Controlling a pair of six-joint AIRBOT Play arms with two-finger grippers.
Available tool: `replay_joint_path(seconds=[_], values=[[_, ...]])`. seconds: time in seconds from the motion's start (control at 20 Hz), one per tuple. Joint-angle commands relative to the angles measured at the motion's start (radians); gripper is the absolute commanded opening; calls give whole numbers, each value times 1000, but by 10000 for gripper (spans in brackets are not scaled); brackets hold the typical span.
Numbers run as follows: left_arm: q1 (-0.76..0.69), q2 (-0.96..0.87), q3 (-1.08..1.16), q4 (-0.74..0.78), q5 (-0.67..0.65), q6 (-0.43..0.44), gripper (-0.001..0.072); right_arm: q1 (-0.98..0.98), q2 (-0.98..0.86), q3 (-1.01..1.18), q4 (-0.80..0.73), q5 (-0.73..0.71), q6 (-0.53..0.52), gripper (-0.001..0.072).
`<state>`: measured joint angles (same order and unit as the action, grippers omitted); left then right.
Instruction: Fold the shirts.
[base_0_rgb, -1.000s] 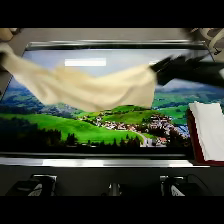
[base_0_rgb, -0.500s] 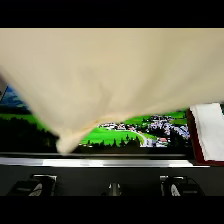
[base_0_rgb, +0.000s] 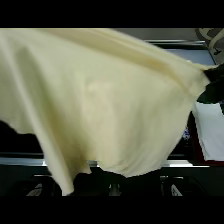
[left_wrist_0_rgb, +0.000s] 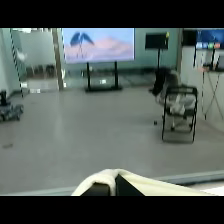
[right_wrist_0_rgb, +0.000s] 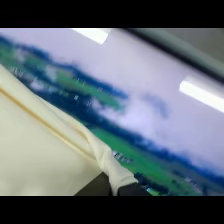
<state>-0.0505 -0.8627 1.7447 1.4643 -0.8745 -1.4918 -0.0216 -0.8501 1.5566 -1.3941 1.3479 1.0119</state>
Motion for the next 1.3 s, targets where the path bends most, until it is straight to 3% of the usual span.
replay_joint_path(seconds=[0.0,0.1,0.25,0.35,0.6,0.65,0.7,0.75,0.8,0.9,0.95,1.0,1.05,1.15,1.25], values=[[1,-145,-198,25,78,0,31,-1,-181,-195,26,-66,8,19],[1,-262,-277,24,154,0,31,-1,-315,-270,121,-287,24,19],[1,-438,-287,-3,154,-5,31,-1,-509,-272,261,-507,24,20],[0,-519,-287,-44,121,-12,32,0,-593,-272,333,-552,24,20],[-22,-650,-287,-85,-80,-11,44,-1,-702,-272,407,-491,23,22],[-26,-660,-287,-84,-104,-11,175,-2,-700,-270,406,-490,13,80],[-24,-662,-285,-84,-132,-11,487,-13,-694,-256,406,-464,-2,262],[-17,-660,-270,-73,-184,-10,720,-31,-686,-230,405,-410,-30,466],[-2,-660,-240,-32,-275,1,719,-61,-671,-202,402,-342,-66,564],[47,-655,-210,60,-457,4,711,-149,-640,-166,346,-208,-74,564],[79,-651,-217,64,-532,3,635,-199,-631,-166,309,-142,-74,557],[115,-649,-239,52,-584,-6,444,-250,-630,-167,270,-45,-72,527],[142,-643,-278,39,-594,-29,373,-288,-632,-180,236,20,-69,522],[174,-630,-394,-33,-574,-33,397,-327,-631,-233,199,100,-75,522],[167,-630,-523,-171,-542,39,551,-328,-631,-294,198,119,-97,524]])
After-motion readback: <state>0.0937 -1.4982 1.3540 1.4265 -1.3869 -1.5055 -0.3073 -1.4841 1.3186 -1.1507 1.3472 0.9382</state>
